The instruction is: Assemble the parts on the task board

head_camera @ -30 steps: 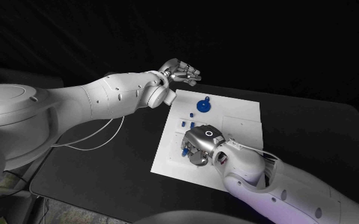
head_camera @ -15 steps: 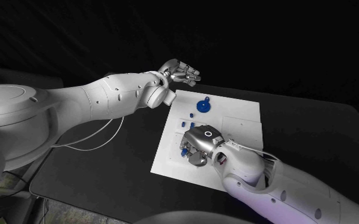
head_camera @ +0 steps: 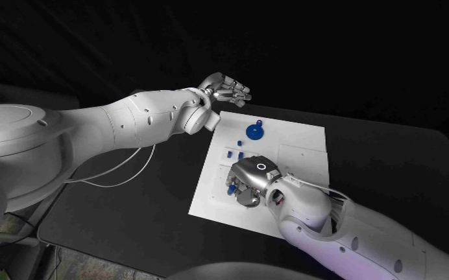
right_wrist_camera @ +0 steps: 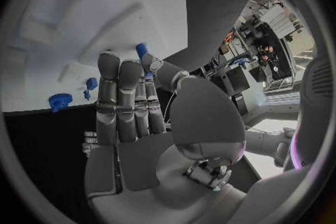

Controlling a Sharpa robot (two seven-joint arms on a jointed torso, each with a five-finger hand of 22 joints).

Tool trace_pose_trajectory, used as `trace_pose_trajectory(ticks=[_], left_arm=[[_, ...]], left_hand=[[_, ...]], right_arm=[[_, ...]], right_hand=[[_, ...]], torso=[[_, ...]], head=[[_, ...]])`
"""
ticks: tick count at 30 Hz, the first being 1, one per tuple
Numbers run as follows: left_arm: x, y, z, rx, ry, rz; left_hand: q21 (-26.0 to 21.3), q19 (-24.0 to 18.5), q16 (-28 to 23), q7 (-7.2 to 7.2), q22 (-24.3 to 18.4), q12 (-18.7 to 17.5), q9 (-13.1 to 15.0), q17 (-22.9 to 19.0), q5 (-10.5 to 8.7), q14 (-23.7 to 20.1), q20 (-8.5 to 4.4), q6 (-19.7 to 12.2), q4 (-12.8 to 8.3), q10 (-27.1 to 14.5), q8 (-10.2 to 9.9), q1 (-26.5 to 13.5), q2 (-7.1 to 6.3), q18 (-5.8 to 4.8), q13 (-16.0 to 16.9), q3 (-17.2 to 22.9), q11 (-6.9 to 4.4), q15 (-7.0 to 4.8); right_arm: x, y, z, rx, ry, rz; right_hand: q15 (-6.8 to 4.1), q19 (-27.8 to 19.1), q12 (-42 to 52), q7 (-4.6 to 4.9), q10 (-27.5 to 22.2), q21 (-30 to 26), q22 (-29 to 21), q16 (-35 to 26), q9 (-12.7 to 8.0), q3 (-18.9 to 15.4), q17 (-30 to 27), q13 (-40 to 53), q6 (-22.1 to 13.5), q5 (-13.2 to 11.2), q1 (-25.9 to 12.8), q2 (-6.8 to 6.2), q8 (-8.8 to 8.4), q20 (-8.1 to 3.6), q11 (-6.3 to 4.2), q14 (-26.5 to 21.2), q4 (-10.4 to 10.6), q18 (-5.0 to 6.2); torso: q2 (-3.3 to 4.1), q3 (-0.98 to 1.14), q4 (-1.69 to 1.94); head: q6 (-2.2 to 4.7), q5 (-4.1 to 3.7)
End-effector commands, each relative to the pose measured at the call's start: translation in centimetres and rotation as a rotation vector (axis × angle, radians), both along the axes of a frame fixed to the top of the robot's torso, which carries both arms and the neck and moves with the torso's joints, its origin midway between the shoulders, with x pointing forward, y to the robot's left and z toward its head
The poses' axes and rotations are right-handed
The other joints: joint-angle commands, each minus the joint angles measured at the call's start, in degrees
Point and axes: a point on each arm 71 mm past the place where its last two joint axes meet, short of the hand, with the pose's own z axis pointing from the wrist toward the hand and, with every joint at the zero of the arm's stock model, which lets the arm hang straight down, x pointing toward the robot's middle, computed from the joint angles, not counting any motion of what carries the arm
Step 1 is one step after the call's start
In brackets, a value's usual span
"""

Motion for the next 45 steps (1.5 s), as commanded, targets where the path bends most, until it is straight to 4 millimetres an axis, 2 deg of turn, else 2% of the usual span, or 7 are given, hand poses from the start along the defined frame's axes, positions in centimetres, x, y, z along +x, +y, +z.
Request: trace_pose_trajectory(ticks=[1, 11, 30, 40, 43, 45], left_arm=[[0.0, -0.2, 0.0, -0.007, 0.003, -0.012], [0.0, -0.2, 0.0, -0.007, 0.004, -0.013], [0.0, -0.3, 0.0, -0.007, 0.007, -0.016], [0.0, -0.3, 0.0, -0.007, 0.010, -0.018], [0.0, -0.3, 0.0, -0.007, 0.011, -0.018], [0.0, -0.2, 0.0, -0.006, 0.012, -0.018]], left_hand=[[0.1, 0.2, -0.2, 0.02, 0.0, 0.0, 0.1, 0.1, -0.33, -0.2, 0.35, -0.1, 0.2, -0.4, -0.1, -0.2, 0.57, -0.80, 0.0, -0.3, 0.16, 0.32], [0.1, 0.2, -0.2, 0.02, 0.0, 0.0, 0.1, 0.1, -0.33, -0.2, 0.35, -0.1, 0.2, -0.4, -0.1, -0.2, 0.57, -0.80, 0.0, -0.3, 0.16, 0.32], [0.1, 0.2, -0.2, 0.02, 0.0, 0.0, 0.1, 0.1, -0.33, -0.2, 0.35, -0.1, 0.2, -0.4, -0.1, -0.2, 0.57, -0.80, 0.0, -0.3, 0.16, 0.32], [0.1, 0.2, -0.2, 0.04, -0.4, 0.0, 0.1, 0.1, -0.36, -0.2, 0.37, -0.1, 0.3, -0.5, -0.1, -0.1, 0.59, -0.81, 0.0, -0.3, 0.19, 0.35], [0.1, 0.2, -0.2, 0.04, -0.4, 0.0, 0.1, 0.1, -0.36, -0.2, 0.37, -0.1, 0.3, -0.5, -0.1, -0.1, 0.59, -0.81, 0.0, -0.3, 0.19, 0.35], [0.1, 0.2, -0.2, 0.04, -0.4, 0.0, 0.1, 0.1, -0.36, -0.2, 0.37, -0.1, 0.3, -0.5, -0.1, -0.1, 0.59, -0.81, 0.0, -0.3, 0.19, 0.35]], right_arm=[[-0.1, 0.0, -0.2, -0.022, 0.002, 0.008], [-0.1, -0.1, -0.8, -0.039, 0.008, 0.010], [-0.2, 0.3, -1.1, -0.044, 0.010, 0.003], [-0.3, 0.6, -1.9, -0.055, 0.015, 0.001], [-0.3, 0.6, -2.0, -0.047, 0.016, -0.004], [-0.2, 0.4, -2.0, -0.041, 0.019, -0.007]], right_hand=[[-0.27, 2.1, -0.3, -0.10, -0.2, 0.2, 0.1, -0.3, 0.1, 0.0, 0.1, 0.0, 0.4, 0.2, -0.1, 0.44, 0.20, -0.26, 0.07, 0.1, -0.1, 1.15], [-0.27, 2.1, -0.3, -0.10, -0.2, 0.2, 0.1, -0.3, 0.1, 0.0, 0.1, 0.0, 0.4, 0.2, -0.1, 0.44, 0.20, -0.26, 0.07, 0.1, -0.1, 1.15], [-0.25, 2.1, -0.3, -0.06, -0.3, -0.1, 0.1, -0.3, 0.1, 0.0, 0.1, 0.0, 0.3, 0.2, -0.2, 0.53, 0.18, -0.24, 0.10, 0.0, -0.2, 1.21], [-0.20, 2.1, -0.3, 0.08, -0.8, -0.2, 0.0, -0.5, 0.0, 0.2, 0.0, 0.0, -0.2, 0.2, -0.3, 0.47, 0.15, -0.20, 0.26, 0.0, 0.0, 1.27], [0.00, 2.1, -0.3, 0.31, -1.6, -0.2, 0.1, -0.5, 0.0, 0.2, -0.1, 0.0, -1.0, 0.3, -0.3, 0.11, 0.15, 0.00, 0.50, 0.0, 0.1, 1.41], [0.33, 2.1, -0.3, 0.60, -2.6, -0.3, 0.1, -0.3, -0.1, -1.0, -0.2, 0.0, -2.1, 0.8, -0.4, -0.69, 0.11, 0.29, 0.79, 0.0, 0.1, 1.52]], torso=[[0.01, 0.01, 0.00], [0.01, 0.01, 0.01], [0.00, -0.05, 0.04], [0.01, -0.02, 0.07], [0.01, -0.02, 0.04], [0.01, -0.02, 0.00]], head=[[-0.08, 0.06], [-0.33, 0.14], [-0.27, 0.10], [-0.37, -0.03], [-0.37, -0.01], [-0.41, 0.03]])
